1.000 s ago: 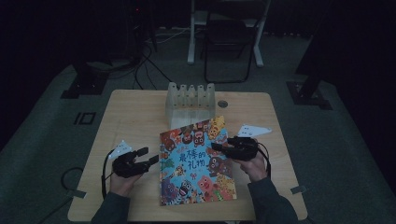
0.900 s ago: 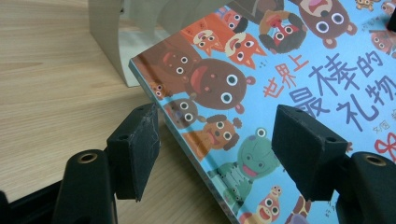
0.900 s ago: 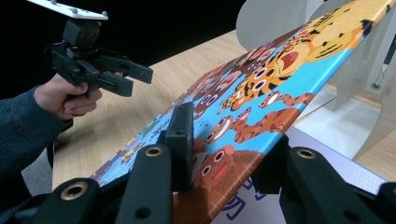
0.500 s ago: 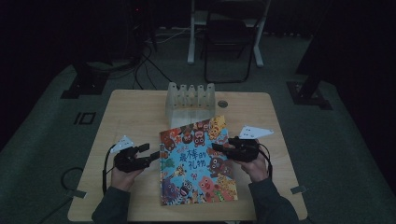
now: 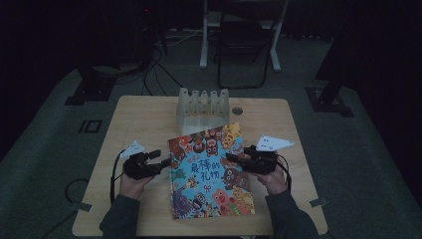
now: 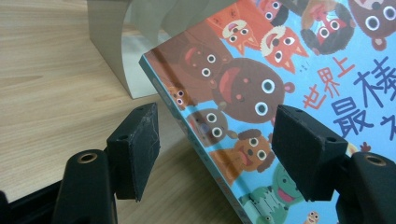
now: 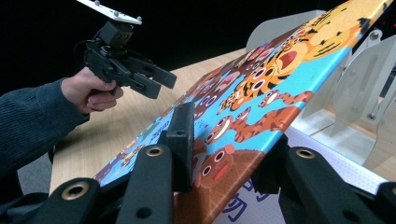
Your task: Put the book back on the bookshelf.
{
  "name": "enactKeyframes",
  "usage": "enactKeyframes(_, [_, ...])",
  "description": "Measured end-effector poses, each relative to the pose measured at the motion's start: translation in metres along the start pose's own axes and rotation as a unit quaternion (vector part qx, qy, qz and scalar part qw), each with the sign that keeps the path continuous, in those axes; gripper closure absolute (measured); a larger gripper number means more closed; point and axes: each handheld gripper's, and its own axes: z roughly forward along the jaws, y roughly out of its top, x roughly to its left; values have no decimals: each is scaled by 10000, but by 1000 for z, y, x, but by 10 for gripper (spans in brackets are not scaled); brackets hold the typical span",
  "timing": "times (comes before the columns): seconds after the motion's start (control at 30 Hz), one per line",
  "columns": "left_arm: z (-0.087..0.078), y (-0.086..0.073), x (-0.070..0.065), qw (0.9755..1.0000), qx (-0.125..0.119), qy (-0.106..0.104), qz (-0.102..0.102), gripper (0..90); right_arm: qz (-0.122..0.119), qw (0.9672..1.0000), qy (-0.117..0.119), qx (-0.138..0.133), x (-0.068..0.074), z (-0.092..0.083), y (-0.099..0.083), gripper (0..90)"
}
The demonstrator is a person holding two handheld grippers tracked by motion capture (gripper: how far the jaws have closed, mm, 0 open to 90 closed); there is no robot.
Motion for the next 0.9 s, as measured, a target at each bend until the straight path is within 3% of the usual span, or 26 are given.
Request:
enactKeyframes(0.73, [4, 16, 5, 9998, -180, -123, -10, 297, -316, 9991, 87, -257, 3, -8, -3, 662])
enactKeyframes(0.9, [8, 18, 6, 9999, -106, -103, 1, 297, -350, 9989, 89, -283, 3, -8, -3, 662])
